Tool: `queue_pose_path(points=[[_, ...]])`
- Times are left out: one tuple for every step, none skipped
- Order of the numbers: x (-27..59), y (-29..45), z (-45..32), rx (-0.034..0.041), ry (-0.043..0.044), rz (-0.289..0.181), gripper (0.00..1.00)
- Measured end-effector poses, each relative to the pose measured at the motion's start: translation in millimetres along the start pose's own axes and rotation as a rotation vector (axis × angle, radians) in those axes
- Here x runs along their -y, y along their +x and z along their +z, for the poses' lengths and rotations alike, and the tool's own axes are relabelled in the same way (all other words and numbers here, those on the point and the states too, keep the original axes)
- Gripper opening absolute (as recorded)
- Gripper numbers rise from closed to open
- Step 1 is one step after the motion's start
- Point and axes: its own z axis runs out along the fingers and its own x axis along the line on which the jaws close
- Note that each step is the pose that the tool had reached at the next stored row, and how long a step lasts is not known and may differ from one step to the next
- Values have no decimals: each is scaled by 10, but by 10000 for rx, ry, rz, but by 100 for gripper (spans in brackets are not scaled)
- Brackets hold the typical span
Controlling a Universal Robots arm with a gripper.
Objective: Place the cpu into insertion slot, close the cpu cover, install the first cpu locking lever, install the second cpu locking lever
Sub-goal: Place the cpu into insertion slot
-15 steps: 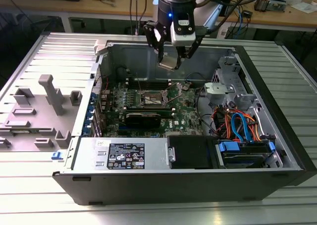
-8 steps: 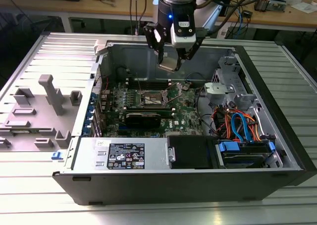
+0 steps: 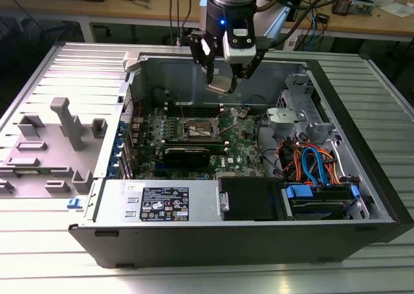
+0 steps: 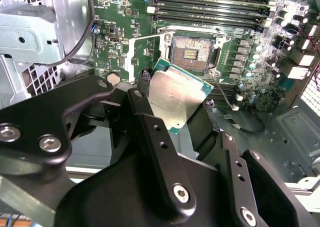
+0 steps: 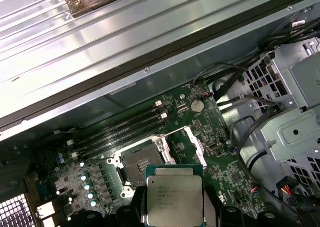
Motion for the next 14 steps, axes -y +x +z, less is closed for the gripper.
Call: queue_pose_path(points=[[2, -1, 0, 0, 0, 0, 55], [4, -2, 0, 0, -1, 0, 55], [7, -3, 0, 0, 0, 0, 55], [10, -4, 0, 0, 1, 0, 55], [12, -5, 0, 0, 0, 0, 55], [14, -6, 0, 0, 0, 0, 55], [16, -7, 0, 0, 1, 0, 55], [17, -8, 1, 0, 0, 0, 55], [21, -9, 1, 0, 0, 0, 55], [24, -11, 0, 0, 1, 0, 55], [26, -12, 1, 0, 0, 0, 55], [29, -13, 1, 0, 0, 0, 55], [32, -14, 2, 1, -1, 0, 55], [38, -17, 2, 0, 0, 0, 55]])
